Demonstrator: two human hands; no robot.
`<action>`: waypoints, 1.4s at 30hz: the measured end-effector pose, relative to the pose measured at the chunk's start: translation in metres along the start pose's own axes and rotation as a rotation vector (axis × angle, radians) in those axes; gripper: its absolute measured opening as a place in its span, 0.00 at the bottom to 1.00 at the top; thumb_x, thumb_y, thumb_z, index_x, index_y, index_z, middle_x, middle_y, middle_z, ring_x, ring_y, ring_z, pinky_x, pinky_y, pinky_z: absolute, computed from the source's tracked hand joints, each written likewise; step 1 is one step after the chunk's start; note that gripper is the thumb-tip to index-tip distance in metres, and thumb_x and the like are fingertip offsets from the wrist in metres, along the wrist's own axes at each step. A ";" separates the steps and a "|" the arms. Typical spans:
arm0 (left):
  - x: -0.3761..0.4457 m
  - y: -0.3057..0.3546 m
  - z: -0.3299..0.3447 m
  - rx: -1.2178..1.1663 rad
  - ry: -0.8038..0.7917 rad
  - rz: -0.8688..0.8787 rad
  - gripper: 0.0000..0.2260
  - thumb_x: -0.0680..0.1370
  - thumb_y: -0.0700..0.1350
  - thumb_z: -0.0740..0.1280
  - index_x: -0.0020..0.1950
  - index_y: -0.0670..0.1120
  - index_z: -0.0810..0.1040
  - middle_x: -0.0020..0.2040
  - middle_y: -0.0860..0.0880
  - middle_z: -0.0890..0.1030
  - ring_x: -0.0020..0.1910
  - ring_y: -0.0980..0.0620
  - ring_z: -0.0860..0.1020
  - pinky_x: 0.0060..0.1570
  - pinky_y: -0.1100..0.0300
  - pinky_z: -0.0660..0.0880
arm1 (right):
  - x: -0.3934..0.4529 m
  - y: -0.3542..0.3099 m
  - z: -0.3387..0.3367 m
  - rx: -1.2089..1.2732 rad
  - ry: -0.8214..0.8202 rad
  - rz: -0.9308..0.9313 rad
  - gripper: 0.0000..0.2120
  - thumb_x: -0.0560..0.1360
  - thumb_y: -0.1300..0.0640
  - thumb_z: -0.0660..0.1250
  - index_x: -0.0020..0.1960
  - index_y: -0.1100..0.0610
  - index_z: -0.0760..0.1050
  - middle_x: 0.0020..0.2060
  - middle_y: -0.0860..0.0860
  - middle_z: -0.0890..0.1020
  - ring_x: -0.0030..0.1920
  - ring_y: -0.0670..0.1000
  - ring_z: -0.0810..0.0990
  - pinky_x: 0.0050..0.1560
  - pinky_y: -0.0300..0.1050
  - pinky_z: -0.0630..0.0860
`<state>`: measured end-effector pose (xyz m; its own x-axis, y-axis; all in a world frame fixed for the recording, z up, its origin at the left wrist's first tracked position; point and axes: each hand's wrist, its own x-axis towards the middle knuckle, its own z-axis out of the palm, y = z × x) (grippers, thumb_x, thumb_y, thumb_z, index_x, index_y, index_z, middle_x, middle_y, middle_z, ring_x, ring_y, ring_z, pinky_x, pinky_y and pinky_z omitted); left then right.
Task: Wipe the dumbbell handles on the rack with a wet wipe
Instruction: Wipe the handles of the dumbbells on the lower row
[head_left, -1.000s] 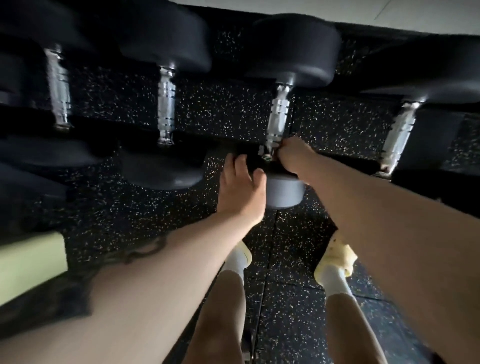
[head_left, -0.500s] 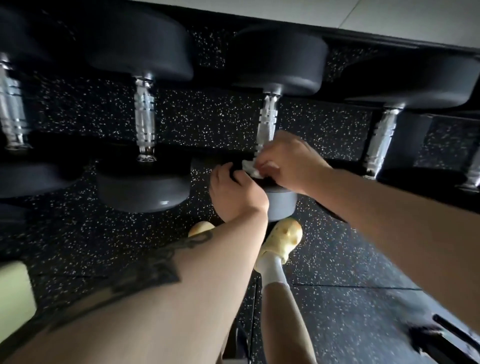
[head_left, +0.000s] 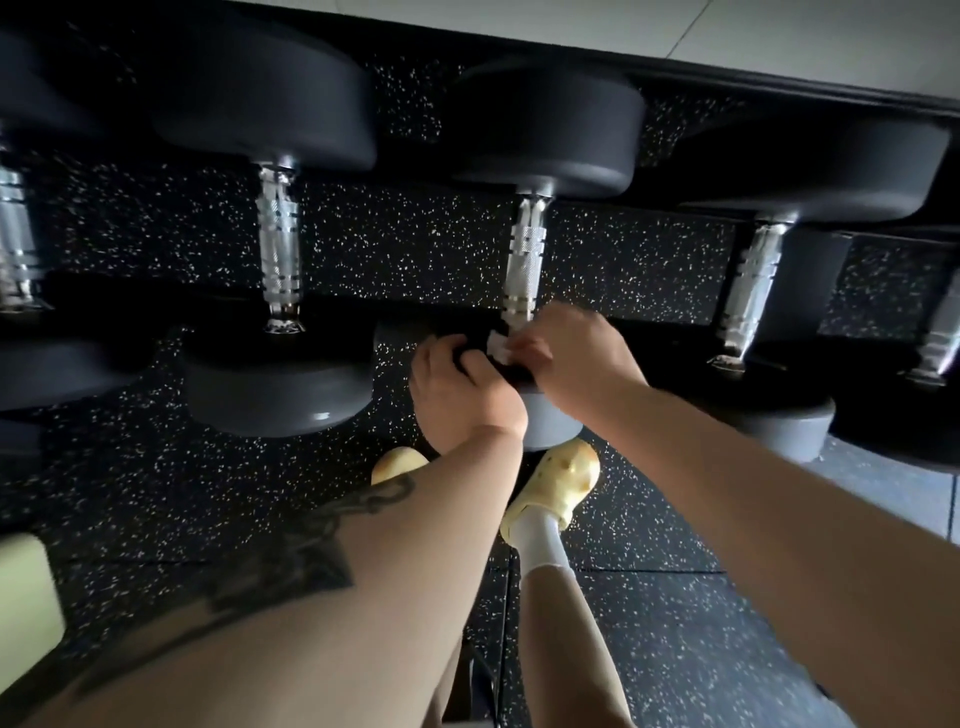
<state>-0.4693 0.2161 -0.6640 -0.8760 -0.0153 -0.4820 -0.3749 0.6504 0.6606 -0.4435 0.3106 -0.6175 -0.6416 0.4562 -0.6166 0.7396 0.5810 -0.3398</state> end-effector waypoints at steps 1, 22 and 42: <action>0.000 -0.001 0.001 0.001 0.012 0.007 0.22 0.69 0.48 0.54 0.53 0.44 0.81 0.61 0.46 0.78 0.58 0.43 0.74 0.57 0.50 0.70 | -0.004 0.007 -0.001 0.136 0.023 0.057 0.07 0.76 0.50 0.65 0.51 0.47 0.81 0.45 0.48 0.80 0.46 0.51 0.79 0.43 0.45 0.76; 0.000 -0.006 0.007 0.017 0.043 0.024 0.21 0.69 0.49 0.53 0.54 0.48 0.81 0.64 0.52 0.76 0.61 0.50 0.72 0.57 0.59 0.67 | 0.040 0.005 -0.024 0.209 0.588 -0.177 0.07 0.71 0.58 0.70 0.49 0.53 0.83 0.49 0.52 0.81 0.45 0.54 0.80 0.45 0.43 0.74; 0.001 -0.007 0.008 0.016 0.073 0.043 0.23 0.67 0.52 0.52 0.53 0.48 0.82 0.63 0.51 0.77 0.61 0.49 0.73 0.55 0.58 0.68 | 0.030 0.008 -0.016 -0.077 0.187 -0.166 0.09 0.74 0.61 0.66 0.49 0.48 0.81 0.50 0.46 0.77 0.45 0.51 0.77 0.44 0.46 0.76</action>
<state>-0.4651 0.2178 -0.6733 -0.9112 -0.0424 -0.4097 -0.3322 0.6638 0.6701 -0.4601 0.3395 -0.6273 -0.7847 0.4627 -0.4124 0.6079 0.7045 -0.3663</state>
